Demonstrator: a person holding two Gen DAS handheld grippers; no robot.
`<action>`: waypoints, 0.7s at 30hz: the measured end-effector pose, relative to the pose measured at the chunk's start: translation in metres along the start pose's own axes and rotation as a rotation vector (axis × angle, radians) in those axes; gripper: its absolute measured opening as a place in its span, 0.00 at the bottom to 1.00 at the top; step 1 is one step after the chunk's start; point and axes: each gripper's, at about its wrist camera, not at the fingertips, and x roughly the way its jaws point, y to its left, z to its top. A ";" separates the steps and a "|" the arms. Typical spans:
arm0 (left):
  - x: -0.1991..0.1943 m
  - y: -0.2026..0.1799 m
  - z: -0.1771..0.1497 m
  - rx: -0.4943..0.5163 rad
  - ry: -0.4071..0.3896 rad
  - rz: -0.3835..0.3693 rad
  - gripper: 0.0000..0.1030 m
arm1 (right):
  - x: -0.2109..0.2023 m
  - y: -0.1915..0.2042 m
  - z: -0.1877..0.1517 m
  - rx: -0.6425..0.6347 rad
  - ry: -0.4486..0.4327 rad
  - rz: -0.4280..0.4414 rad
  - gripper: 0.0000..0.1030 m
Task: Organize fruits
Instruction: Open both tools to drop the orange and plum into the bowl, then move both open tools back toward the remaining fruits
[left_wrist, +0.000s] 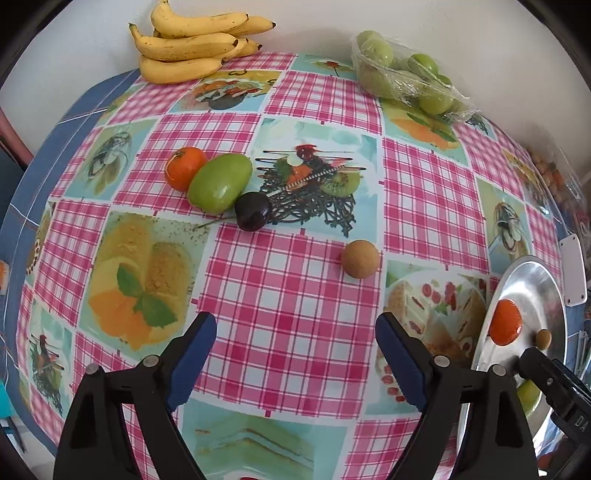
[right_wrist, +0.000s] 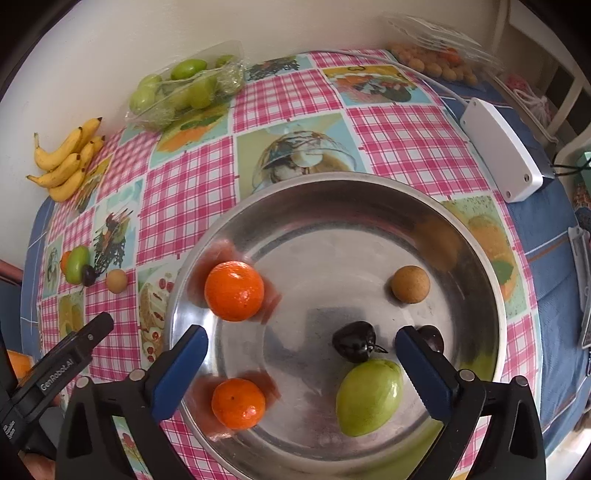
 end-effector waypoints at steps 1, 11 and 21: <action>0.000 0.001 0.000 0.000 -0.004 0.002 0.94 | 0.000 0.001 0.000 -0.004 -0.002 0.002 1.00; -0.006 0.008 0.003 -0.014 -0.059 0.007 0.95 | -0.005 0.015 0.000 -0.029 -0.063 0.061 1.00; -0.015 0.032 0.015 -0.061 -0.133 -0.005 0.95 | -0.006 0.035 0.001 -0.062 -0.091 0.119 1.00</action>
